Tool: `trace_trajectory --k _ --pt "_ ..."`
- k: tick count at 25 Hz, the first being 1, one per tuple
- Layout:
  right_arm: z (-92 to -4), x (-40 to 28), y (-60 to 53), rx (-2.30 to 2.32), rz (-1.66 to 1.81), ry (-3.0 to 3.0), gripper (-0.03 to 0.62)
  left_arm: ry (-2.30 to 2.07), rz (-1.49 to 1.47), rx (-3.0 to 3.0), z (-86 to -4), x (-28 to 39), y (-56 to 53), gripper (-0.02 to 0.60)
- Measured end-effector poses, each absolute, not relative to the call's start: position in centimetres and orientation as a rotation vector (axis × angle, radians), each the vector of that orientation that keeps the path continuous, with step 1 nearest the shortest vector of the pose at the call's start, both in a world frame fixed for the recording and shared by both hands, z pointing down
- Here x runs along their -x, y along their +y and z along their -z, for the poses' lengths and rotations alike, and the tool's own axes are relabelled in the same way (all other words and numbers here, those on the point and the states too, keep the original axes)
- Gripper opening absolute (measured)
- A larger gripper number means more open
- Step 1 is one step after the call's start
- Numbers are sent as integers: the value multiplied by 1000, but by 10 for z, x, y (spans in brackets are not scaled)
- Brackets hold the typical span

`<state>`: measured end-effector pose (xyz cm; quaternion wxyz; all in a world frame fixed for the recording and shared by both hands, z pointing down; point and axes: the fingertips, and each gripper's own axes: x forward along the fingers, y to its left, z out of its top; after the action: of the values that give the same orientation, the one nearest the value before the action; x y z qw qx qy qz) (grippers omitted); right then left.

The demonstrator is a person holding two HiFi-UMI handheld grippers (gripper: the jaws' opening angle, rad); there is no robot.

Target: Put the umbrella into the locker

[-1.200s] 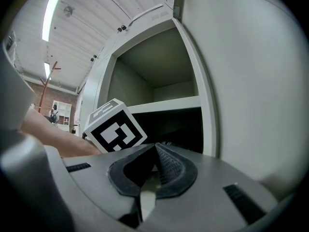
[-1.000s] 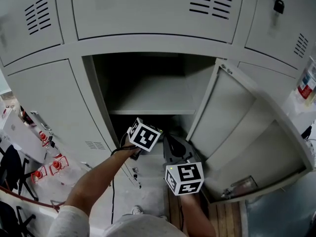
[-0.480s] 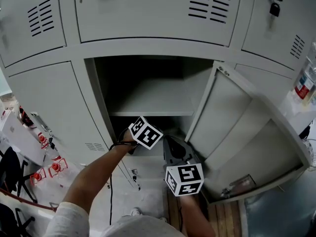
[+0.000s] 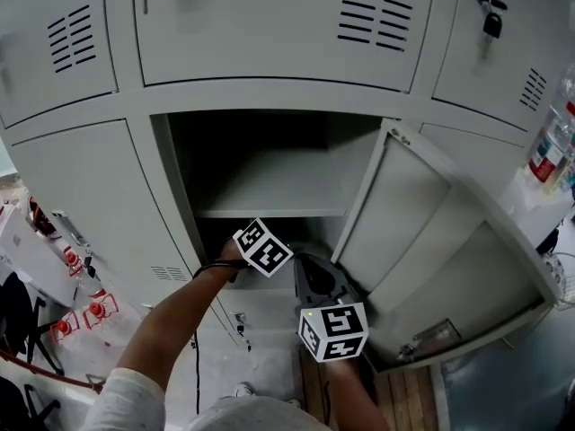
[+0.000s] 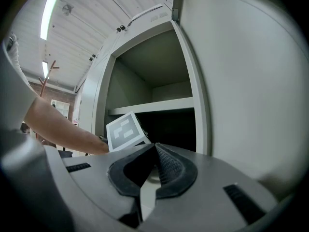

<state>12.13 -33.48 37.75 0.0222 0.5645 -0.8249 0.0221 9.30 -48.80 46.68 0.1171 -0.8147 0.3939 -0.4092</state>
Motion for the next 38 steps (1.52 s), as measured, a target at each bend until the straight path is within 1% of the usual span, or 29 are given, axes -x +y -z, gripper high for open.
trace_trajectory --k 25,35,38 --pt "-383 -125 -337 -1760 -81 -2540 3 1109 1322 2353 -490 -94 -489 244" --pt "-385 -127 -337 -1761 -92 -2545 3 1120 1333 2422 -491 -94 -489 279" --pt "-384 -127 -337 -1761 -91 -2549 3 1126 1337 2416 -491 -92 -488 304"
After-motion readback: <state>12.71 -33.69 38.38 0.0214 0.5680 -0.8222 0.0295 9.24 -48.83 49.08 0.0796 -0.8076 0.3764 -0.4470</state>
